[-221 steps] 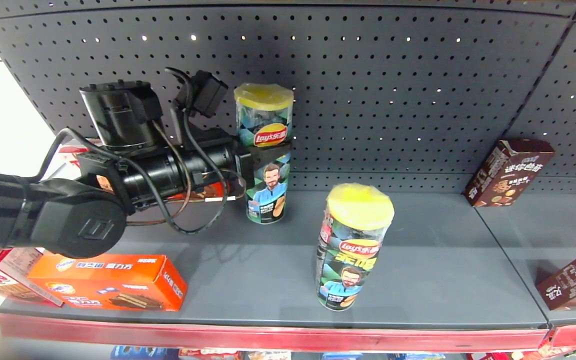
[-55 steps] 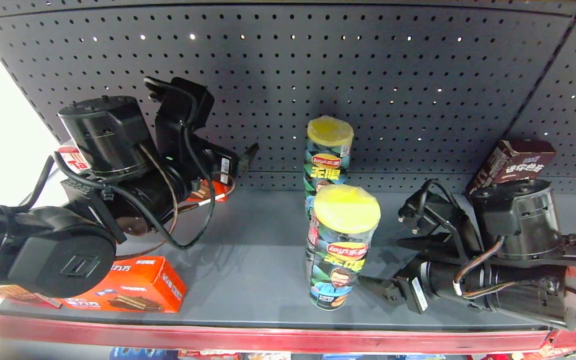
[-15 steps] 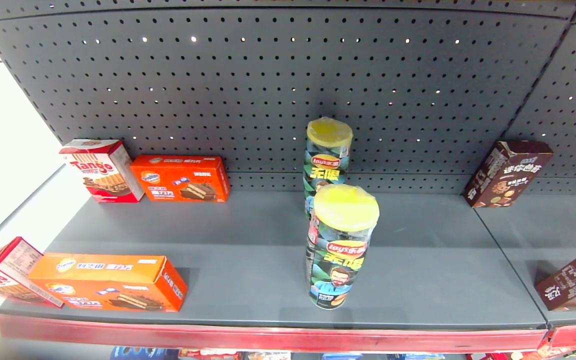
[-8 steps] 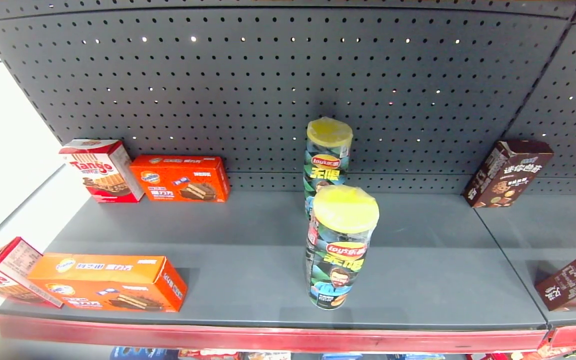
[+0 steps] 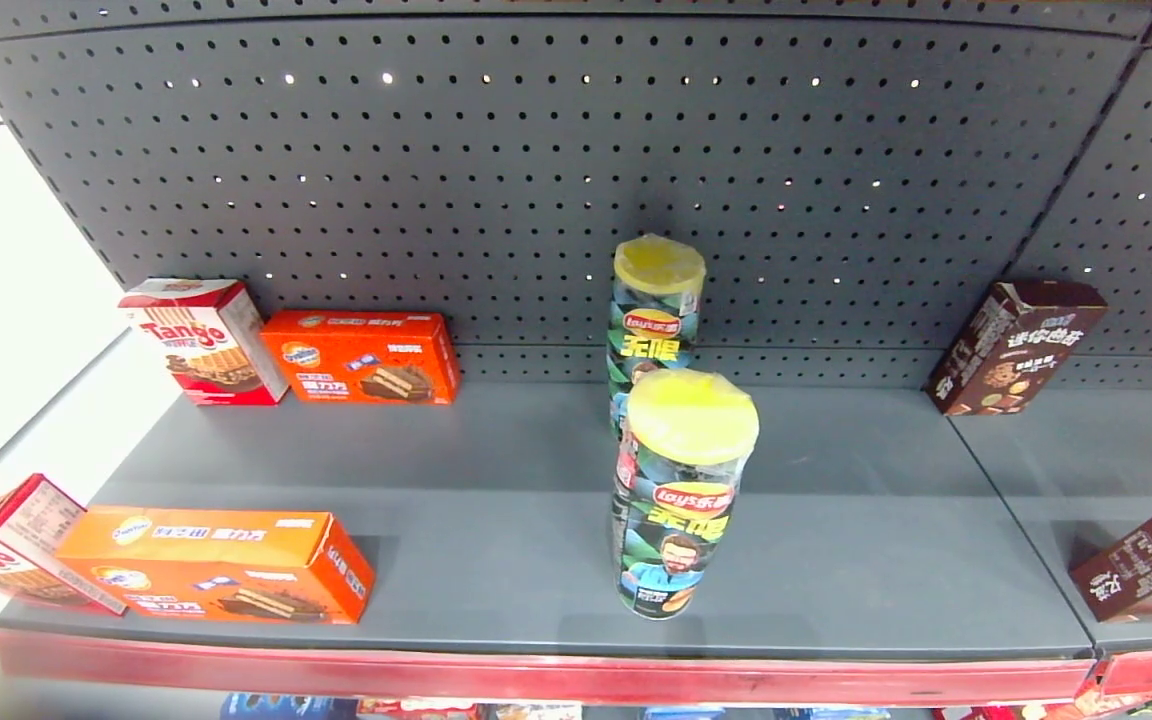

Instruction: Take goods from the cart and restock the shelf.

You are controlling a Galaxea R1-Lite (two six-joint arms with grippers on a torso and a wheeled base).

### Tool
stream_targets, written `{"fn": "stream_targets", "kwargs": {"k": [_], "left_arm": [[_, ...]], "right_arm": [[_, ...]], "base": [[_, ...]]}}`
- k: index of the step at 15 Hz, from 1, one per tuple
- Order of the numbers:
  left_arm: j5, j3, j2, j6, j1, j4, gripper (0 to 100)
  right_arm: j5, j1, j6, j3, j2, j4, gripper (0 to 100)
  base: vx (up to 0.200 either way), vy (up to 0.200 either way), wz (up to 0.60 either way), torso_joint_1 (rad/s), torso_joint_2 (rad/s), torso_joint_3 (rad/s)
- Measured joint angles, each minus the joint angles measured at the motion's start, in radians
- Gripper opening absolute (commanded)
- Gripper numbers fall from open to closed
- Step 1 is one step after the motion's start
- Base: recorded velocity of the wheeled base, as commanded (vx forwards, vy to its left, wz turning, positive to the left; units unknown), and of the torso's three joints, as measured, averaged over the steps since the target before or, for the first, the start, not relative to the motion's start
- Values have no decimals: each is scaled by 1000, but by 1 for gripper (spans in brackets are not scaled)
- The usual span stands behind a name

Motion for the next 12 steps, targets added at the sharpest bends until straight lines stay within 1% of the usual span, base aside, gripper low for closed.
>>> {"fn": "stream_targets", "kwargs": {"k": [1,2,3,4,5,7,9,12], "left_arm": [[-36,12,-1,0,-18,-1,100],[-53,17,-5,1,-49,-1,100],[-67,19,-16,14,-89,-8,100],[-70,24,-25,35,-107,-20,100],[-73,27,-34,23,-113,-25,100],[-72,30,-70,-1,-102,-28,100],[-41,32,-89,-12,-95,-30,100],[-36,32,-99,-21,-93,-30,100]], "right_arm": [[0,0,0,0,0,0,100],[0,0,0,0,0,0,100],[0,0,0,0,0,0,100],[0,1,0,0,0,0,100],[0,1,0,0,0,0,100],[0,0,0,0,0,0,100],[0,0,0,0,0,0,100],[0,0,0,0,0,0,100]], "base": [[0,0,0,0,0,0],[0,0,0,0,0,0],[0,0,0,0,0,0],[0,0,0,0,0,0],[0,0,0,0,0,0],[0,0,0,0,0,0],[0,0,0,0,0,0],[0,0,0,0,0,0]]}}
